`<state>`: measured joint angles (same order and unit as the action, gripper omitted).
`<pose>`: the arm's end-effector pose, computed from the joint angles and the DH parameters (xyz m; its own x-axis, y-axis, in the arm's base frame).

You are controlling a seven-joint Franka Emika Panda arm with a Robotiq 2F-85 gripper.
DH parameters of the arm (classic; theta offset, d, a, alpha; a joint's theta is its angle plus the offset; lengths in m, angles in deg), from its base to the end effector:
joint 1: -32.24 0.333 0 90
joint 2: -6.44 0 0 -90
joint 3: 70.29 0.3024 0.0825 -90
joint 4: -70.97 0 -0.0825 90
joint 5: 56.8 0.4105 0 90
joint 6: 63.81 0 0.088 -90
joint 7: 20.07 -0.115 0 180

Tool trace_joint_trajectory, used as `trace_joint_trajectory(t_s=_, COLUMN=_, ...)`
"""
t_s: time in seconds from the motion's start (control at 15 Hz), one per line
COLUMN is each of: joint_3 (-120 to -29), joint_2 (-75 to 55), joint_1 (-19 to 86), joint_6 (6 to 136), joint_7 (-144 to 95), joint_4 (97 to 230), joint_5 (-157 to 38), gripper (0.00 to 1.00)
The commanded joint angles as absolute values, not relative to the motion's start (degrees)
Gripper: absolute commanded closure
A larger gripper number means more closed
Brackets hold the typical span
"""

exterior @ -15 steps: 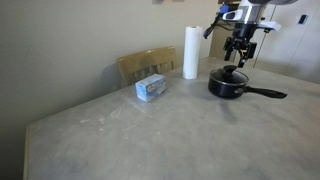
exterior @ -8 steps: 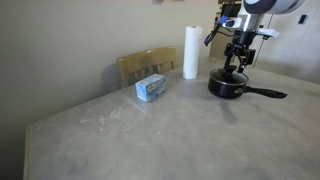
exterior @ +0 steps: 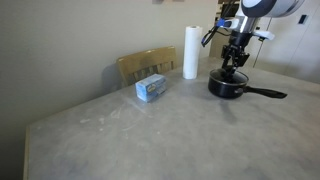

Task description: Take the lid off the pot and put it on the table

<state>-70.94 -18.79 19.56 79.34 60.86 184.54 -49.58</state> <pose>0.6154 -0.1459 0.2089 0.4644 0.8812 0.0884 0.8806 -0.4701 0.0590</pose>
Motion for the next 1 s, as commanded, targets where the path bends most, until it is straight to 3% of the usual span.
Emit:
trace_joint_trajectory(t_s=0.0, joint_3=-69.32, joint_2=-18.53, joint_1=18.25, joint_6=81.73, joint_7=62.08, joint_4=185.55, joint_5=-49.33, gripper=0.68)
trace_joint_trajectory(t_s=0.2, joint_3=-69.49, joint_2=-17.61, joint_1=18.64, joint_6=83.09, joint_7=61.75, joint_4=186.16, joint_5=-50.31, gripper=0.86)
trace_joint_trajectory(t_s=0.93, joint_3=-68.85, joint_2=-6.87, joint_1=23.67, joint_6=83.92, joint_7=56.12, joint_4=190.9, joint_5=-57.42, gripper=0.86)
